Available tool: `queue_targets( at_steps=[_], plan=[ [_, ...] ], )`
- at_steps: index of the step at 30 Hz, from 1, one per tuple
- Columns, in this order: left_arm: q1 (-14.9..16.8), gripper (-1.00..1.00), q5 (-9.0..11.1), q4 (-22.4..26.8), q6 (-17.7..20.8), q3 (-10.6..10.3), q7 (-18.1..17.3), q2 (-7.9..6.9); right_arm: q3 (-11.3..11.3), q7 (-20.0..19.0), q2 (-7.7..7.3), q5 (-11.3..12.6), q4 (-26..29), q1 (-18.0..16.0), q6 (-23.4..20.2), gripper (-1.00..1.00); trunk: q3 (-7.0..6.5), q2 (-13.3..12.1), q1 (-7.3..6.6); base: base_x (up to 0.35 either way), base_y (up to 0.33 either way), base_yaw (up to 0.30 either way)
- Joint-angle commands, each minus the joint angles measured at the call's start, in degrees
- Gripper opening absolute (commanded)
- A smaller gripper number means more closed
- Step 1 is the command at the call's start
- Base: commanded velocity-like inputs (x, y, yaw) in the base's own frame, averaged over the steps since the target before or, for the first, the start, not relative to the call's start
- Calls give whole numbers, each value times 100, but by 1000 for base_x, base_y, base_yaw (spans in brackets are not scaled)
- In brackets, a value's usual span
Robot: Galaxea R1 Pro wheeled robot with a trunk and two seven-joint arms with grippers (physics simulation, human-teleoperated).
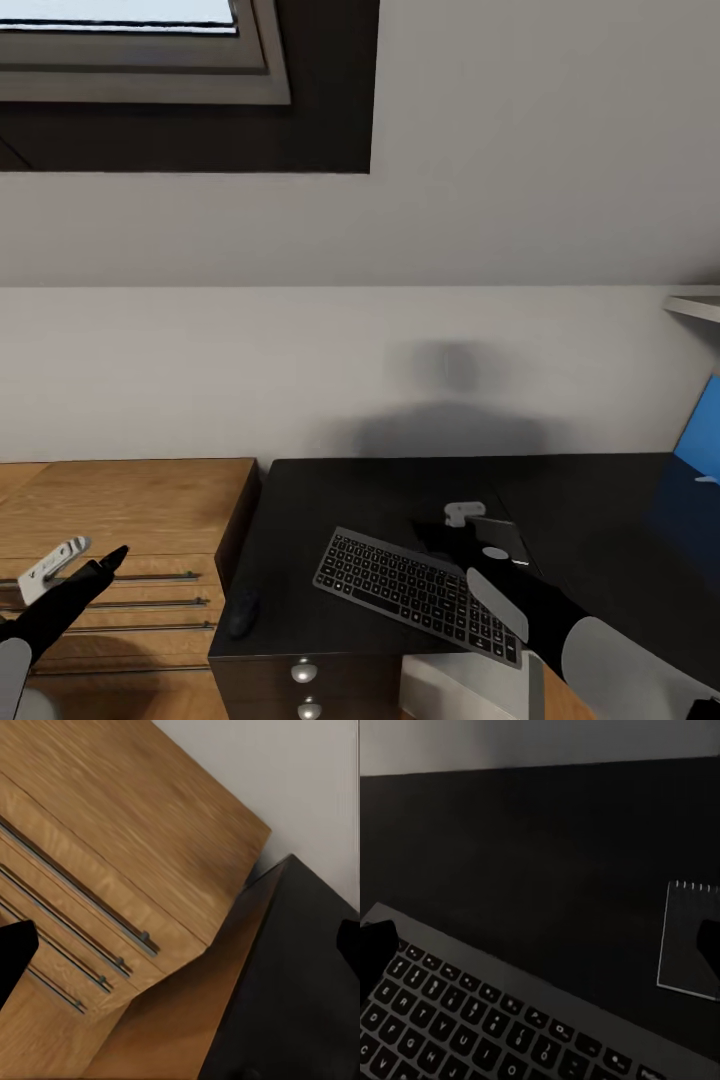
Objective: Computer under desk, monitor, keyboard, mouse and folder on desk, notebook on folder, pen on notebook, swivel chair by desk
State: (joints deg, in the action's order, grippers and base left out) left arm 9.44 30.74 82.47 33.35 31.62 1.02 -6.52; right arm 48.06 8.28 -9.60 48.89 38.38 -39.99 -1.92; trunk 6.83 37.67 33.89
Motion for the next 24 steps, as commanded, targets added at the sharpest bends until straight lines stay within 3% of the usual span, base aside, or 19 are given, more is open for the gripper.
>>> queue_targets(
  at_steps=[1,5,6,8,10,12,13,14,15,18,19,24],
  plan=[
    [6,100,40,6,34,-14,8,-2,46,51,-8,-21,33,-9,-8,100,11,9,2,0,0,0],
    [6,100,38,15,32,-39,5,-10,65,51,15,-323,49,-9,8,100,11,9,2,0,0,0],
    [6,100,38,19,31,-45,4,-14,70,41,34,-543,67,-9,15,100,11,9,2,0,0,0],
    [6,100,35,28,31,-52,3,-20,58,47,261,-738,96,-22,-12,100,11,9,2,0,0,0],
    [6,100,36,31,31,-57,3,-16,26,36,465,-785,63,-237,-170,100,11,9,2,0,0,0],
    [6,100,37,32,31,-58,5,-13,-3,19,522,-786,-13,-445,-323,100,11,9,2,0,0,0],
    [6,100,37,32,31,-64,4,-10,-139,-34,588,-758,-294,-754,-493,100,11,9,2,0,0,0],
    [6,100,37,32,31,-74,4,-9,-214,-72,613,-745,-429,-832,-525,100,11,9,2,0,0,0],
    [6,100,37,37,31,-109,4,-13,-388,-196,676,-728,-713,-949,-562,100,11,9,2,0,0,0],
    [6,100,36,77,43,-143,3,-26,-610,-536,782,-716,-1105,-1052,-593,100,11,9,2,0,0,0],
    [6,100,36,139,53,-151,3,-32,-700,-811,833,-715,-1325,-1091,-602,100,11,9,2,0,0,0],
    [6,100,30,272,70,-155,3,-34,-837,-1690,896,-713,-1703,-1149,-631,100,11,9,2,0,0,0]
  ],
)
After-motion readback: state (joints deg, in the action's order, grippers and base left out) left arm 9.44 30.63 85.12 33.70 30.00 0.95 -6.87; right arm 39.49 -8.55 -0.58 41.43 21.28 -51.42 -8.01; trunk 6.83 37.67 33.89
